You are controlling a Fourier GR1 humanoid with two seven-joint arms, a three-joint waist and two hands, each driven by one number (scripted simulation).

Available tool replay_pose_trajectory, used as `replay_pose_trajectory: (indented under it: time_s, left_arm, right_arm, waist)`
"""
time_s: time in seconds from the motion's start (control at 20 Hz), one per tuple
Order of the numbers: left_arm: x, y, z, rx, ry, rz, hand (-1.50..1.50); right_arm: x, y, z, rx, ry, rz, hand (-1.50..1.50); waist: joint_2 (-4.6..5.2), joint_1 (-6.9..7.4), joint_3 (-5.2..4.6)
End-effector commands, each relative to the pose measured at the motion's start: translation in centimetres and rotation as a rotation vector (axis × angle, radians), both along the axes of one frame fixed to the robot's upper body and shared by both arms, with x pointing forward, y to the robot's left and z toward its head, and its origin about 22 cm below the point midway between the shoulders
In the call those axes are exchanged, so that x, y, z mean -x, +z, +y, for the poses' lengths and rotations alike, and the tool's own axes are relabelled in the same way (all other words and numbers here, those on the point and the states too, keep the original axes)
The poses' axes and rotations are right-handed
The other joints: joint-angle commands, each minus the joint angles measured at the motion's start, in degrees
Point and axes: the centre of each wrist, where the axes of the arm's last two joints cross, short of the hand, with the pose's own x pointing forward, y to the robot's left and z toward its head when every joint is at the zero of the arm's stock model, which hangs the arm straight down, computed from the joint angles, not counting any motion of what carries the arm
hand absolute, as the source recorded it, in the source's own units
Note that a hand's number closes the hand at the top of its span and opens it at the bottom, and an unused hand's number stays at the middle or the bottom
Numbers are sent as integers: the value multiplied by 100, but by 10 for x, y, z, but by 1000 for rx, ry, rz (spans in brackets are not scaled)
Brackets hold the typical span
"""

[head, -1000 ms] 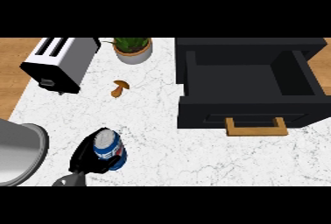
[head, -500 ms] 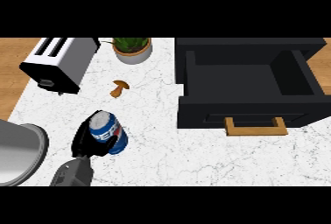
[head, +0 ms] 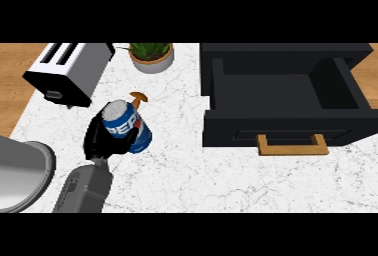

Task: Pick up the can, place it into the drawer and close the drawer

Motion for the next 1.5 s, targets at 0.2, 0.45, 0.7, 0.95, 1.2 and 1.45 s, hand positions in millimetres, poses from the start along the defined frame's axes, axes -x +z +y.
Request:
replay_pose_trajectory:
  time_s: [0.2,0.45,0.7,0.95,1.2,1.45]
  left_arm:
    - [-22,70,-44,-83,-9,-87,150]
    - [-17,89,-50,-111,-20,-84,150]
    - [-42,151,-77,-111,-33,-107,150]
    - [-51,174,-90,-135,-41,-137,150]
    - [-55,200,-115,-134,-34,-134,150]
    - [-75,214,-142,-155,-39,-130,150]
  right_arm:
    - [-6,10,-3,-12,-13,8,-150]
    - [-2,10,22,-21,8,14,-150]
    - [-1,4,5,-12,-4,-13,-150]
    - [-4,5,2,2,-9,-10,-150]
    - [-5,2,16,-5,2,-12,-150]
    - [-20,-7,6,-16,-4,-7,-150]
  waist:
    - [2,6,1]
    - [2,-12,2]
    - [10,-23,1]
    - [10,-15,1]
    - [7,-31,2]
    - [23,-36,2]
